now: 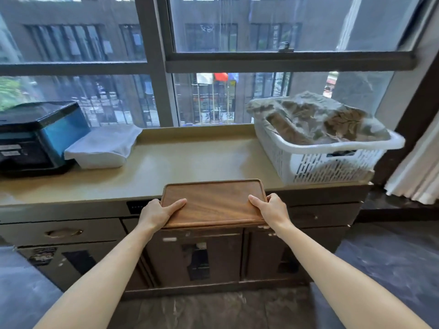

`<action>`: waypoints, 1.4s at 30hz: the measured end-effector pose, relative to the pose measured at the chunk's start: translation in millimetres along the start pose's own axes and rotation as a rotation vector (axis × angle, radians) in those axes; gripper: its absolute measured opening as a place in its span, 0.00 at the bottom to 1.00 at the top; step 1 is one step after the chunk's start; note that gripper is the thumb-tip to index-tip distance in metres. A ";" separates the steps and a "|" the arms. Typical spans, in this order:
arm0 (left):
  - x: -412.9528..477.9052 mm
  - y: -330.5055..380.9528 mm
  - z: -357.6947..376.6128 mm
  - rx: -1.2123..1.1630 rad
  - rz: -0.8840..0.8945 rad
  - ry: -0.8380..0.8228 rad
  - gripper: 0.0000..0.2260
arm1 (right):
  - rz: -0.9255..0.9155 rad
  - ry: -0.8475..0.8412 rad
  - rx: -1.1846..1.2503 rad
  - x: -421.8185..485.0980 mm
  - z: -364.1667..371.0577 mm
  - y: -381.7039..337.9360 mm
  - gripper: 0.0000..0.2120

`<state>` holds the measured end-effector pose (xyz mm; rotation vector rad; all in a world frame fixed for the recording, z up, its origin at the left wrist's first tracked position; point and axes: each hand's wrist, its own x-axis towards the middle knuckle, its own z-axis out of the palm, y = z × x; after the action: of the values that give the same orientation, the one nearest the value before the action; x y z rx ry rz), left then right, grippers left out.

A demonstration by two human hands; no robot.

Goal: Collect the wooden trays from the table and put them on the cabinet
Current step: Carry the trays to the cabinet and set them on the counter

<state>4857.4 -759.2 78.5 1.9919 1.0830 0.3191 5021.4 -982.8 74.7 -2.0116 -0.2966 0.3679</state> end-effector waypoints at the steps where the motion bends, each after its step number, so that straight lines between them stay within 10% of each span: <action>1: 18.1 7.9 5.9 0.010 -0.010 0.021 0.30 | -0.007 -0.020 0.007 25.7 2.4 -3.1 0.21; 42: 555.4 64.7 69.8 0.242 -0.154 -0.093 0.28 | 0.139 -0.110 -0.442 518.0 196.6 -91.6 0.24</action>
<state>5265.2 -378.6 -1.8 2.0946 1.2553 0.0138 5419.7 -593.1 5.2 -2.4587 -0.3288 0.5385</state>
